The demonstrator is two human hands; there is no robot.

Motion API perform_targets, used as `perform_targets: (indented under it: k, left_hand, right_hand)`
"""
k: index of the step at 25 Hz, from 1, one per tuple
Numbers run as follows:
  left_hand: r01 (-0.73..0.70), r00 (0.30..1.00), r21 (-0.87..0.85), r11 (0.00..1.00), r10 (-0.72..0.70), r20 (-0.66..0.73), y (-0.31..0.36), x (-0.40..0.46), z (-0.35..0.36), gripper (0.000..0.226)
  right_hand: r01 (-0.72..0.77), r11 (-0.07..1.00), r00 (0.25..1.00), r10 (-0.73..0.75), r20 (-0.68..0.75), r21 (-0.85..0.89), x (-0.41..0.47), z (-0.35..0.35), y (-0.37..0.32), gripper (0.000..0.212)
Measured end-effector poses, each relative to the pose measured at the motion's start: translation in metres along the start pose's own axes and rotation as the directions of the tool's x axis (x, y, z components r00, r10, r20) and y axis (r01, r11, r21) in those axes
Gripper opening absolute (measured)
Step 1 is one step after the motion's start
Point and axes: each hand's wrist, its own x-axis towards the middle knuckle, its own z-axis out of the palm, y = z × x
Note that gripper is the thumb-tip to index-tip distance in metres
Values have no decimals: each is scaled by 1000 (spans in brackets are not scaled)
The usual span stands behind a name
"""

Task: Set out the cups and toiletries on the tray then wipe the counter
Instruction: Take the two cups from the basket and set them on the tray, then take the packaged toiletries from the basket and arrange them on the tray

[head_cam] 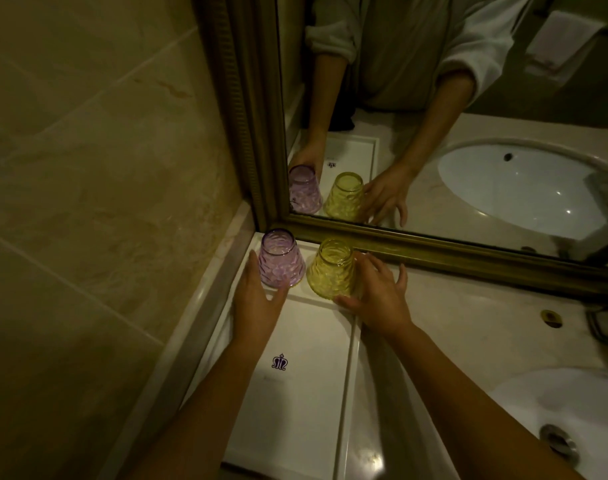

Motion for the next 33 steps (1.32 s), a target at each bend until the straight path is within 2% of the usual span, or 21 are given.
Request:
perform_targets:
  k: [5, 9, 12, 15, 19, 23, 28, 33]
  left_hand:
    - [-52, 996, 138, 989, 40, 86, 9, -20, -10, 78]
    - [-111, 992, 271, 956, 92, 82, 28, -40, -32, 64]
    - [-244, 962, 317, 916, 187, 199, 56, -52, -53, 51]
    - [-371, 887, 322, 871, 228, 402, 87, -74, -64, 46]
    - [-571, 759, 394, 720, 280, 588, 129, -113, -56, 49]
    - [-639, 712, 386, 665, 322, 624, 176, -159, -42, 52]
    - [-782, 603, 346, 518, 488, 631, 244, -230, -20, 56]
    - [-853, 510, 265, 449, 615, 602, 295, -337, 16, 54]
  right_hand:
    - [-35, 999, 999, 35, 4, 3, -15, -4, 1, 83]
    - [-78, 997, 997, 78, -22, 22, -34, -31, -9, 55]
    - [-53, 998, 999, 53, -14, -44, -59, -64, -22, 42]
    - [-58, 995, 998, 56, -23, -79, -99, -100, -30, 39]
    - [-154, 975, 988, 153, -20, -158, -161, -143, -23, 39]
    - [-228, 950, 973, 230, -17, -211, -222, -193, -9, 42]
    - [-291, 908, 954, 251, -167, -301, -299, -263, 21, 38]
    - [-372, 871, 917, 290, -274, -321, -406, -315, 71, 33]
